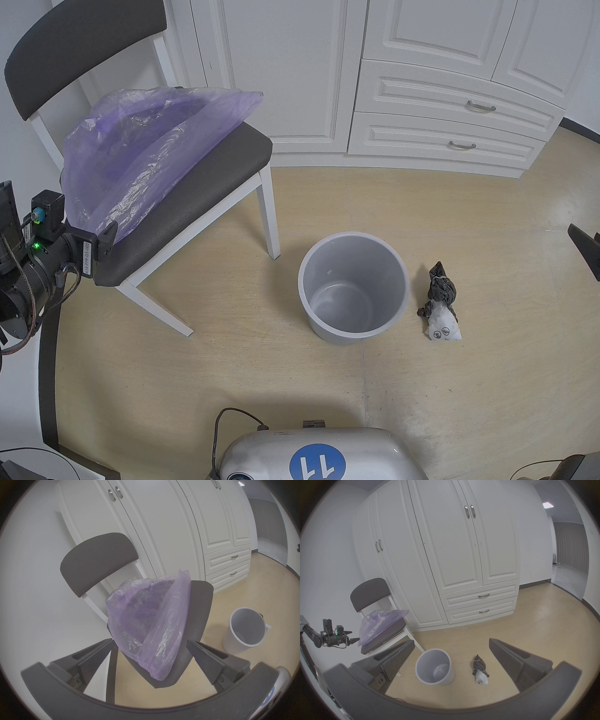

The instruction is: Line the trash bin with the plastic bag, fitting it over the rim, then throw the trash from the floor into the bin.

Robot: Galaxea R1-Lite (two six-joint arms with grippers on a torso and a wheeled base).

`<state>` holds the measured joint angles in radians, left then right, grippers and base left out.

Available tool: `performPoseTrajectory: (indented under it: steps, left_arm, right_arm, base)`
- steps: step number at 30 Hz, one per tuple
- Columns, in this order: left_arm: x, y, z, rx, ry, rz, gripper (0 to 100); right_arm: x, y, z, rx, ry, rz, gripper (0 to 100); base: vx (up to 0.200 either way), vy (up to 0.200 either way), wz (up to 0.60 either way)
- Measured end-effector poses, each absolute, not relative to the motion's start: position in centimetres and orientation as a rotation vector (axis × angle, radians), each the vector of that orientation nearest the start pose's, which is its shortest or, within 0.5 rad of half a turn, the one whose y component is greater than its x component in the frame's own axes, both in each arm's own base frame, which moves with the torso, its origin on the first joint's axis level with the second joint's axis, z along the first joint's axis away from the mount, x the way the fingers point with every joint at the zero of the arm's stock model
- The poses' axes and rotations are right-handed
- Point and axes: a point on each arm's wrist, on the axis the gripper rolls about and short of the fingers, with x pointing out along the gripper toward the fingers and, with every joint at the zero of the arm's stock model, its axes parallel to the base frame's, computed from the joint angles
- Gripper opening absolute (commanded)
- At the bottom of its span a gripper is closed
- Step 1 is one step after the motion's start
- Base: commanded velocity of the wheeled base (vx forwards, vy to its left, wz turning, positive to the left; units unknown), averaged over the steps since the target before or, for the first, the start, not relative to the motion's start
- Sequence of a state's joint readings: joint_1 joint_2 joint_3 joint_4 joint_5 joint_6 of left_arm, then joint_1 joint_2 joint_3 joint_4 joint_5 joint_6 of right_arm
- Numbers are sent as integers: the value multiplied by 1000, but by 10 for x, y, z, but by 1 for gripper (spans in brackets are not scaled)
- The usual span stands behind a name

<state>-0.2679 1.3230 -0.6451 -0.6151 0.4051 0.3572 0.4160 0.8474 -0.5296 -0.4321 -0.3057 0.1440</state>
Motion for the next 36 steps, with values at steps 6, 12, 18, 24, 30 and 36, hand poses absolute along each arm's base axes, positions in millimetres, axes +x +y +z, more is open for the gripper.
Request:
performPoseTrajectory:
  steps: [6,12,18,24,30,36]
  left_arm:
    - [207,-50,227,388,104,110,100]
    - [211,-55,222,406,122,88,100]
    - [224,-60,215,430,151,81,100]
    - [235,-62,211,444,178,123,100]
    - [242,-60,212,478,189,174,100]
    - [242,-51,217,494,180,206,100]
  right_arm:
    - [86,31,250,163,-92,117,100]
    - [87,31,249,159,-88,117,100]
    - [87,31,248,157,-83,117,100]
    - [87,32,248,156,-82,118,100]
    - [87,31,248,157,-84,118,100]
    - [86,31,249,158,-88,119,100]
  base:
    - [0,0,0]
    - [0,0,0]
    - [0,0,0]
    - [0,0,0]
    - [0,0,0]
    - [0,0,0]
